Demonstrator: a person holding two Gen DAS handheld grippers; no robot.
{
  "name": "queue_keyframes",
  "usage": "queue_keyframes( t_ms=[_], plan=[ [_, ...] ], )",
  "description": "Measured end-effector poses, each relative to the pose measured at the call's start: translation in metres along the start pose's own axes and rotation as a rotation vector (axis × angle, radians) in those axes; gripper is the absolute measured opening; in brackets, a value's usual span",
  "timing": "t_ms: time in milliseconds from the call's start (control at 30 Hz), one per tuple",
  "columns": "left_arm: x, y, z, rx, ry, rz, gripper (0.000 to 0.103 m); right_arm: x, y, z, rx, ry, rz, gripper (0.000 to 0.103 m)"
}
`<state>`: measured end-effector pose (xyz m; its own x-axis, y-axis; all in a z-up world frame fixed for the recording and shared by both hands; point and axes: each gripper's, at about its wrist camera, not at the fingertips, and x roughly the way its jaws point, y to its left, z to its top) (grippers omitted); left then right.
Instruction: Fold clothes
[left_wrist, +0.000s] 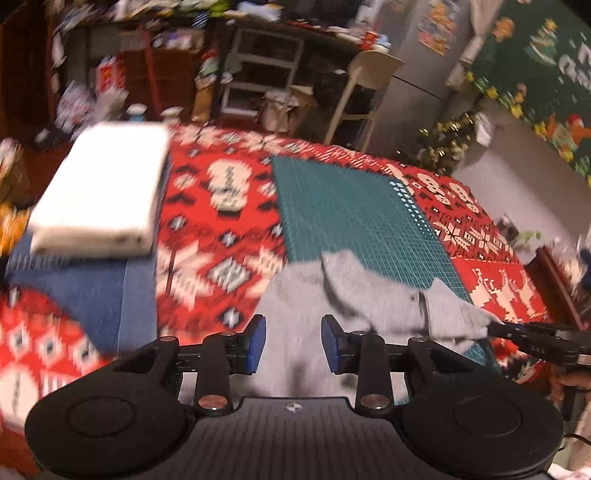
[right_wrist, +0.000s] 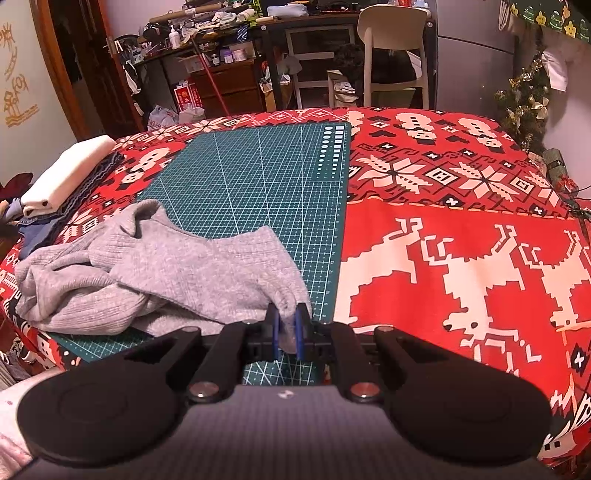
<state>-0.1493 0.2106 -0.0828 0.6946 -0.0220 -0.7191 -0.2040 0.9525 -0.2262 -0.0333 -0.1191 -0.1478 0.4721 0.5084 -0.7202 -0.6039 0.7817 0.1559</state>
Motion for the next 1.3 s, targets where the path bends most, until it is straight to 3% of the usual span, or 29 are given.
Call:
queue_keyframes(
  t_ms=[267,500,633,800,933,1033,1200,1300],
  plan=[
    [0.084,-0.025,0.041,0.283,-0.033,-0.028,0.032,0.004,0.002,0.003,-0.016,0.016,-0.012,0.009],
    [0.145,-0.031,0.043,0.433,0.116,-0.079,0.033,0.007,0.001,0.004,-0.002,0.037,-0.018,0.009],
    [0.148,-0.035,0.034,0.513,0.124,-0.068,0.034,0.009,0.001,0.002,0.006,0.049,-0.014,0.009],
    [0.149,-0.025,0.034,0.446,0.126,-0.077,0.037,0.014,0.004,0.001,-0.001,0.066,-0.014,0.010],
    [0.145,-0.033,0.027,0.438,0.097,-0.086,0.015,0.011,0.003,0.000,0.009,0.055,-0.013,0.010],
    [0.140,-0.046,0.014,0.506,0.041,-0.039,0.011,0.009,0.003,-0.003,0.020,0.043,-0.005,0.011],
    [0.142,-0.040,0.018,0.456,0.046,-0.055,0.010,0.001,0.000,-0.009,0.055,-0.003,0.027,0.030],
    [0.143,-0.036,0.021,0.418,0.059,-0.065,0.012,0.002,-0.002,-0.012,0.068,-0.015,0.033,0.033]
  ],
)
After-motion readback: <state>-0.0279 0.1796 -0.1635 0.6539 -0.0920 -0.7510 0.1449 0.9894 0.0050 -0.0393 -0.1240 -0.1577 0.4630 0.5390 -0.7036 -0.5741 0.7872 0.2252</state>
